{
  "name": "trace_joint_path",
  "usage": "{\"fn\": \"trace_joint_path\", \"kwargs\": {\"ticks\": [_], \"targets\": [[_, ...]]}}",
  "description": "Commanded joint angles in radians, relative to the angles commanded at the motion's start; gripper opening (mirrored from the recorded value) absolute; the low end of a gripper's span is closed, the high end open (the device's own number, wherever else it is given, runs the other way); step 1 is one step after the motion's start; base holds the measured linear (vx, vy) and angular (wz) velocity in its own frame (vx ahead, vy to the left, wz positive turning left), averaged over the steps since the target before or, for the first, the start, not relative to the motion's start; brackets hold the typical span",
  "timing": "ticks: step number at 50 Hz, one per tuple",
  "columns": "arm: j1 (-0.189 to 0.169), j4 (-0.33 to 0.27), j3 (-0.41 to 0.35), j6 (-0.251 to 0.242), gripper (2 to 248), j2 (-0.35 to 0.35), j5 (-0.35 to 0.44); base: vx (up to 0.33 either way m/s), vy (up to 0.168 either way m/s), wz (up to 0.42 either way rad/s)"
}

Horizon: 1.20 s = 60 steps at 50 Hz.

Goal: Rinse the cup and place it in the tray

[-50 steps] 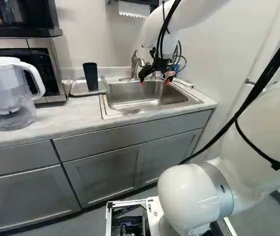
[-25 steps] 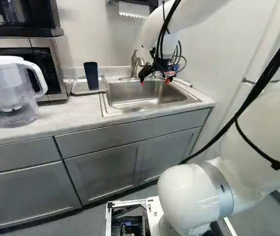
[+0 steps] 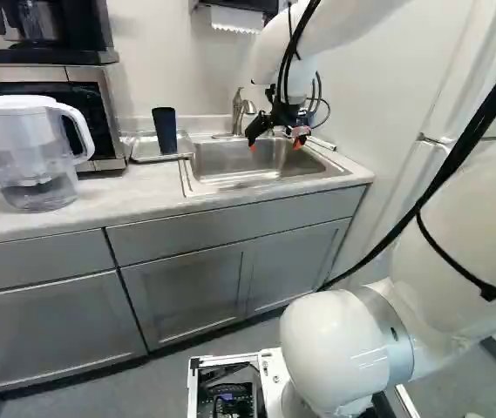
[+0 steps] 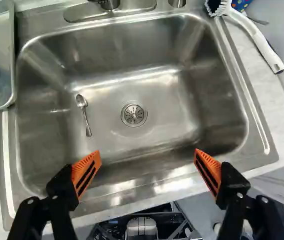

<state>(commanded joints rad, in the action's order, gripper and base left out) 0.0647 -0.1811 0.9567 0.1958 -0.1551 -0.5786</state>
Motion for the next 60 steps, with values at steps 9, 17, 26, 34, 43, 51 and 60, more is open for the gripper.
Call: {"fn": "trace_joint_path", "kwargs": {"ticks": [9,17,26,34,43,51,60], "targets": [[0.0,0.0,0.0,0.0,247,0.0,0.0,-0.116,-0.004,0.009],[0.0,0.0,0.0,0.0,247,0.0,0.0,-0.119,-0.006,0.006],[0.0,0.0,0.0,0.0,247,0.0,0.0,-0.116,-0.003,0.011],[0.0,0.0,0.0,0.0,247,0.0,0.0,-0.117,-0.006,0.006],[0.0,0.0,0.0,0.0,247,0.0,0.0,-0.121,-0.001,0.01],[0.0,0.0,0.0,0.0,247,0.0,0.0,-0.125,-0.007,0.01],[0.0,0.0,0.0,0.0,247,0.0,0.0,-0.116,-0.002,0.01]]}}
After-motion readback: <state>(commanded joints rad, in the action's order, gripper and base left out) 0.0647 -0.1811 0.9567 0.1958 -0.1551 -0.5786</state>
